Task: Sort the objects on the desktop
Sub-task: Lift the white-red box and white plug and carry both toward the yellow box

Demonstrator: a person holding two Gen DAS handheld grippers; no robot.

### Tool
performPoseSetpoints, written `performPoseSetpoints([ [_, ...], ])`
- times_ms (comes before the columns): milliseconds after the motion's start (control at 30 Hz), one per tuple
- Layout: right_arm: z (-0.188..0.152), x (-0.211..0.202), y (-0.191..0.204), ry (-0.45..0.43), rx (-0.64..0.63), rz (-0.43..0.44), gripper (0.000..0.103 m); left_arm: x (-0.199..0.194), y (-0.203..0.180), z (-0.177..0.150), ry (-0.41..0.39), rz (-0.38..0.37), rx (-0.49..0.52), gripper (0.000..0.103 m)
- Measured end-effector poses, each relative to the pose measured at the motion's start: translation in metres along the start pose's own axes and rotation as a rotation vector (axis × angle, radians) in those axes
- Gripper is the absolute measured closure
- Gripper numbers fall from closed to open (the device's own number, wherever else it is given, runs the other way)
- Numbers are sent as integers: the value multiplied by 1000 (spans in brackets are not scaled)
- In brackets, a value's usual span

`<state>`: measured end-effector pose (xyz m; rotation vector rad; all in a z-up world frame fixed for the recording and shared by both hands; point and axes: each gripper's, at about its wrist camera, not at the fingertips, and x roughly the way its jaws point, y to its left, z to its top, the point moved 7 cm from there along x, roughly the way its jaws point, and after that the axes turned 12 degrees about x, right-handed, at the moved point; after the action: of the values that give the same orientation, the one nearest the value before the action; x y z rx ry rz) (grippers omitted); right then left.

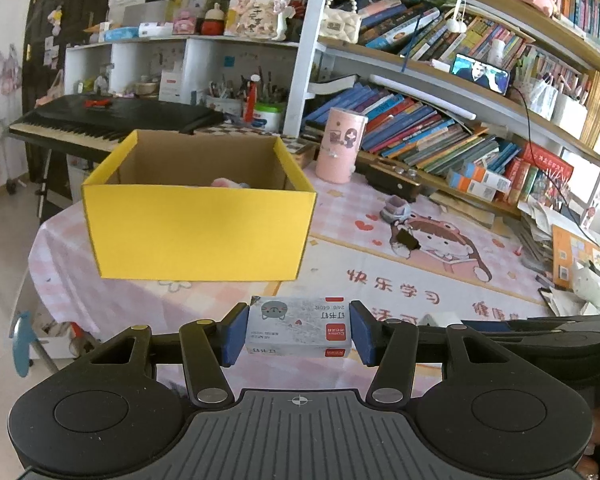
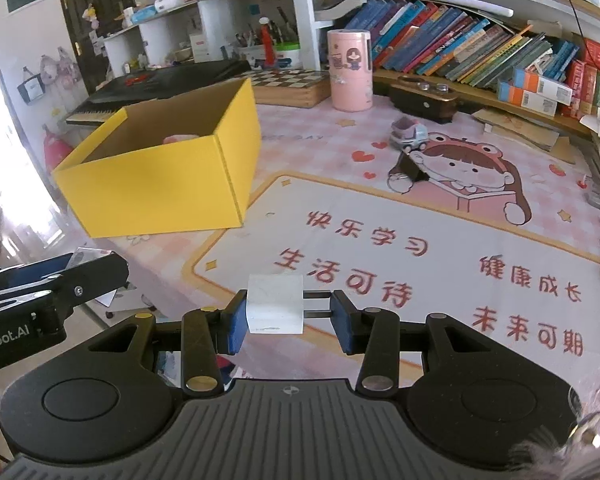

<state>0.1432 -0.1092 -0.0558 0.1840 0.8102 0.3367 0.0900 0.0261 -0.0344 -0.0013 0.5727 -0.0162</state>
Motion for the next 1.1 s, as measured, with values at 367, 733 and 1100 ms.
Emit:
performPoseSetpoints([
  [367, -22, -2, 35, 14, -14, 25, 63, -23, 31, -18, 2, 21, -6, 51],
  [733, -32, 4, 71, 33, -63, 63, 63, -36, 61, -25, -1, 67, -39, 51],
  [1100, -37, 15, 100, 64, -110, 102, 63, -40, 82, -29, 2, 102, -57, 51],
])
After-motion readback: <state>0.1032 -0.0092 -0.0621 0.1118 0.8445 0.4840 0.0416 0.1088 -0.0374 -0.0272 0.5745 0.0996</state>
